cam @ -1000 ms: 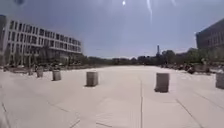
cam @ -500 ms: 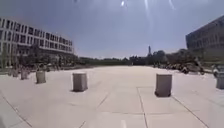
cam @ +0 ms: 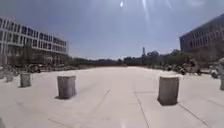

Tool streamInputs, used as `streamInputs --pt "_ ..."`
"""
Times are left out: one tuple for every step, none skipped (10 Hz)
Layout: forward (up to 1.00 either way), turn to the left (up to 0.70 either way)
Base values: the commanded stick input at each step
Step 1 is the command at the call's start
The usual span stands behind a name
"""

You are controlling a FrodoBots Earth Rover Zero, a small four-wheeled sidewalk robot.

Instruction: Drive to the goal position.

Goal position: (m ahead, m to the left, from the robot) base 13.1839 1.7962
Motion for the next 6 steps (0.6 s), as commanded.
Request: streamInputs --pt "0.85 -0.34" --pt "0.85 -0.21" --pt "0.85 -0.03" --pt "0.85 -0.02" --pt "0.85 -0.02" --pt "0.85 -0.02"
